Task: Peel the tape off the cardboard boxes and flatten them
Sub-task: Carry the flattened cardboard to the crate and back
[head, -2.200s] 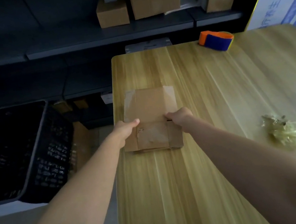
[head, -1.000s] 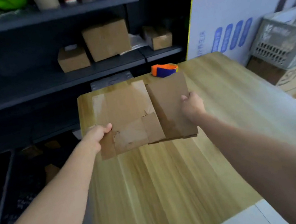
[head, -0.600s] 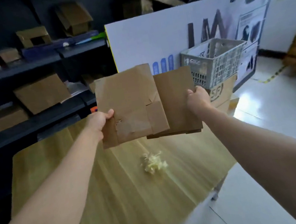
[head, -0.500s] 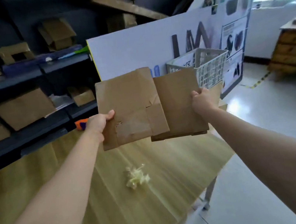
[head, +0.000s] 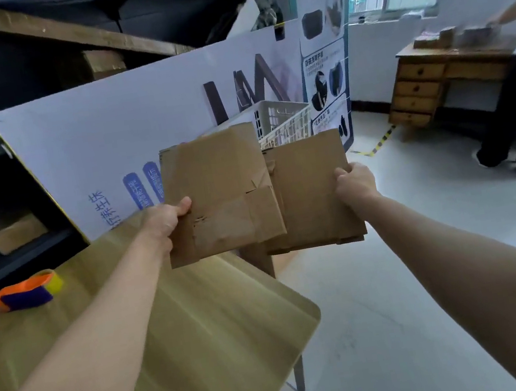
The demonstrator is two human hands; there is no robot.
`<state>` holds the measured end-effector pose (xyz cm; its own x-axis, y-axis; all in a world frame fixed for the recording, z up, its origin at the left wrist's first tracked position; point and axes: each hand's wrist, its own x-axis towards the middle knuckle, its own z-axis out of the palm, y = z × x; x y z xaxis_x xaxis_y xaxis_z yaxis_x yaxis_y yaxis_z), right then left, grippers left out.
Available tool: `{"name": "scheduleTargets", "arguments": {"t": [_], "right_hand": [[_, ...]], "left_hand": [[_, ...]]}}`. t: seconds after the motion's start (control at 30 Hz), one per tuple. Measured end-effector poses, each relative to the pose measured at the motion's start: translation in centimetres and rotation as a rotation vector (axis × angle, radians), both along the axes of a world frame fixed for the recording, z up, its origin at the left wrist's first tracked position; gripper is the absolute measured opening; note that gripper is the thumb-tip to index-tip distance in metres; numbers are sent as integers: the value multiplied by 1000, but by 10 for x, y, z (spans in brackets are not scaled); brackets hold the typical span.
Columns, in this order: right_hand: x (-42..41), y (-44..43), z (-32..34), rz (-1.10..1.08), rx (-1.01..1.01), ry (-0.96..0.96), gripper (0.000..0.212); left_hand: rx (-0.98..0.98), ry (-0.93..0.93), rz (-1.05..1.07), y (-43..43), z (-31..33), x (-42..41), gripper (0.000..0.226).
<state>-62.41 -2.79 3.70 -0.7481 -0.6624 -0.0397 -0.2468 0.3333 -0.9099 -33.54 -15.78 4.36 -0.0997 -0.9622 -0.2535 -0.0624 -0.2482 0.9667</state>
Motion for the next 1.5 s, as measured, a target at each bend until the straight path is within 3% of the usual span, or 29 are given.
{"name": "scheduleTargets", "arguments": {"t": [0.1, 0.23, 0.43, 0.8, 0.97, 1.13, 1.5], "right_hand": [[-47, -34, 1, -9, -3, 38, 33], [-107, -83, 6, -23, 20, 72, 31], [-191, -153, 4, 12, 57, 75, 33], [-340, -307, -10, 287, 49, 14, 33], [-373, -369, -17, 411, 76, -9, 31], [-392, -444, -30, 509, 100, -42, 28], [-427, -604, -36, 653, 127, -90, 29]], "left_hand": [[1, 50, -10, -38, -10, -43, 9], [42, 52, -26, -85, -17, -99, 29], [53, 7, -13, -141, -7, -182, 29], [64, -35, 247, -211, -27, -310, 33], [99, -60, 351, -241, -30, -339, 34], [107, -69, 409, -290, -40, -380, 15], [221, -71, 463, -423, -63, -462, 42]]}}
